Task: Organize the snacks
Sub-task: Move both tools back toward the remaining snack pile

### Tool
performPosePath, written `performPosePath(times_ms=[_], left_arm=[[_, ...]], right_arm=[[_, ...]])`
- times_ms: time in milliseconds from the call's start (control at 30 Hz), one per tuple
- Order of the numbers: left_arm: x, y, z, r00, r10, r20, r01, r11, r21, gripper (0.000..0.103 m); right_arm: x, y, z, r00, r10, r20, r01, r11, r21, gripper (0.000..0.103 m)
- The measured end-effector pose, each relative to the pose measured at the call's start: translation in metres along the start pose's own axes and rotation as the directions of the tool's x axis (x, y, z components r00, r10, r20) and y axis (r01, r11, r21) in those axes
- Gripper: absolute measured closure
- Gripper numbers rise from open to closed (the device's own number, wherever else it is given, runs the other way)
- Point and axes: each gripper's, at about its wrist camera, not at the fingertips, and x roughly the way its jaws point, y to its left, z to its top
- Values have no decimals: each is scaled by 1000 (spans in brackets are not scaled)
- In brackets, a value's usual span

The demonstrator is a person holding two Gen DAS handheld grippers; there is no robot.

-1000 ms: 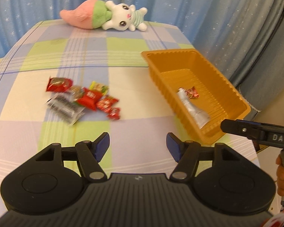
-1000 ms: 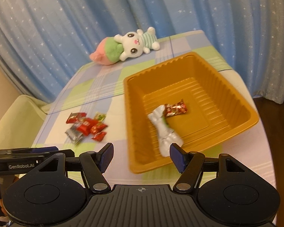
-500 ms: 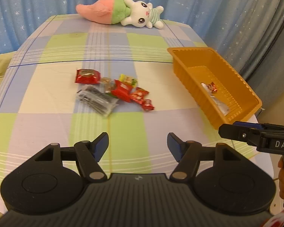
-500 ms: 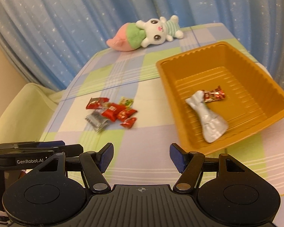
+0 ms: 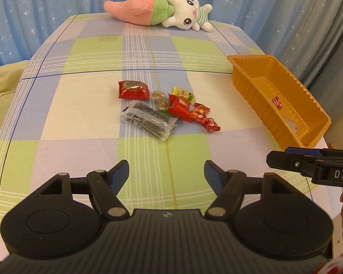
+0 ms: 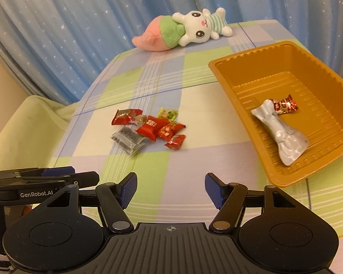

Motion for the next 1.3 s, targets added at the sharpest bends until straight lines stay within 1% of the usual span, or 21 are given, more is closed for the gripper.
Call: performPosePath(times_ms=[167, 367, 667, 967, 1167, 1233, 1300], left_arm=[[7, 10, 1, 1000, -9, -11, 9, 1000, 12, 32], [22, 15, 3, 1000, -3, -22, 4, 999, 39, 31], [53, 11, 13, 1000, 17, -8, -16, 994, 109, 30], [87, 6, 28, 999, 45, -2, -45, 989, 144, 30], [104, 6, 31, 997, 76, -9, -73, 985, 154, 30], [105, 10, 32, 996, 88, -8, -86, 986, 143, 30], [105, 16, 33, 996, 85, -12, -82, 989, 123, 29]], right_arm=[[11, 7, -2, 1000, -18, -10, 18, 1000, 14, 37], [24, 10, -3, 999, -47, -16, 48, 998, 51, 37], [37, 7, 4, 996, -91, 1, 91, 990, 106, 37], [53, 2, 16, 994, -111, 2, 110, 983, 146, 37], [62, 0, 24, 993, -115, -6, 115, 982, 152, 37], [64, -1, 26, 993, -116, -9, 116, 982, 150, 37], [67, -2, 28, 993, -114, -13, 114, 982, 148, 37]])
